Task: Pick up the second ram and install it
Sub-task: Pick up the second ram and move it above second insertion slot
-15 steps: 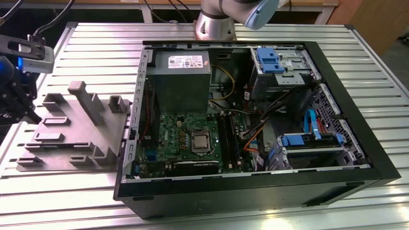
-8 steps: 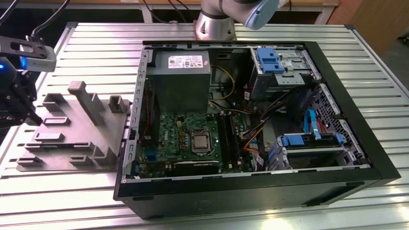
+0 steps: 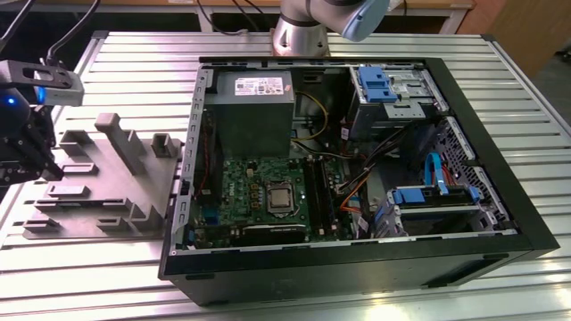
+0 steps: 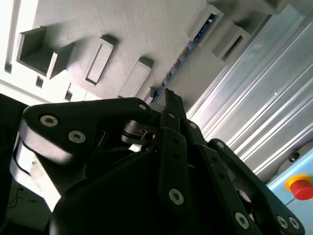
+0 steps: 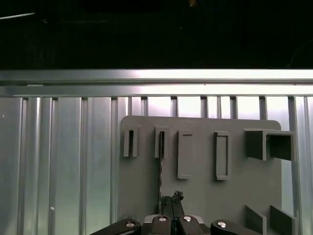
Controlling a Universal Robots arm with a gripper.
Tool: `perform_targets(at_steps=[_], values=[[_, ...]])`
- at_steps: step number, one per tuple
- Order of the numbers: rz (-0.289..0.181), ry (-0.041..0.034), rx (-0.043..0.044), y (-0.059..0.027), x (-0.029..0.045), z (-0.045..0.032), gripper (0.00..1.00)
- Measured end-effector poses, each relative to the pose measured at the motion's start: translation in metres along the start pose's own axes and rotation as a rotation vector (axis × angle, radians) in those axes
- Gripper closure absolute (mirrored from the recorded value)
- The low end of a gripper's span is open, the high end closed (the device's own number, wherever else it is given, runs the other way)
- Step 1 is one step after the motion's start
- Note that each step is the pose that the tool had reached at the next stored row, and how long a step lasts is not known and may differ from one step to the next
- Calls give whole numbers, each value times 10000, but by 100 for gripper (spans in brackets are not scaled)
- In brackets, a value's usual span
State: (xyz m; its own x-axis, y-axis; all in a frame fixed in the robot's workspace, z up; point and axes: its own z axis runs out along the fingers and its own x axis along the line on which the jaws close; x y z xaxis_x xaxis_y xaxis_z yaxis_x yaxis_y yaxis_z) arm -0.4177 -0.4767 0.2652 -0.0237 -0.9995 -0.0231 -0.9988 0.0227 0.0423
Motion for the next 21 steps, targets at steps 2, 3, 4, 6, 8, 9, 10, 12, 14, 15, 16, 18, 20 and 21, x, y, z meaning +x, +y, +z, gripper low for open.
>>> perform_targets(at_steps=[2,3,4,6,8,9,10,12,14,15,16,18,20,21], values=[[130,-5,6,-1,4,31,90],[196,-9,10,-3,6,45,90],[265,-11,12,-3,7,60,90],[397,-18,21,-5,8,92,90],[538,-24,31,-6,10,126,90],[615,-27,34,-7,11,139,90],[652,-28,36,-6,11,144,90],[652,-26,35,-6,12,144,90],[653,-27,35,-6,11,145,90],[652,-28,36,-7,11,145,90],[653,-28,37,-5,11,147,90],[654,-30,38,15,12,158,90],[668,-28,36,51,16,176,90],[675,-29,37,62,19,189,90]])
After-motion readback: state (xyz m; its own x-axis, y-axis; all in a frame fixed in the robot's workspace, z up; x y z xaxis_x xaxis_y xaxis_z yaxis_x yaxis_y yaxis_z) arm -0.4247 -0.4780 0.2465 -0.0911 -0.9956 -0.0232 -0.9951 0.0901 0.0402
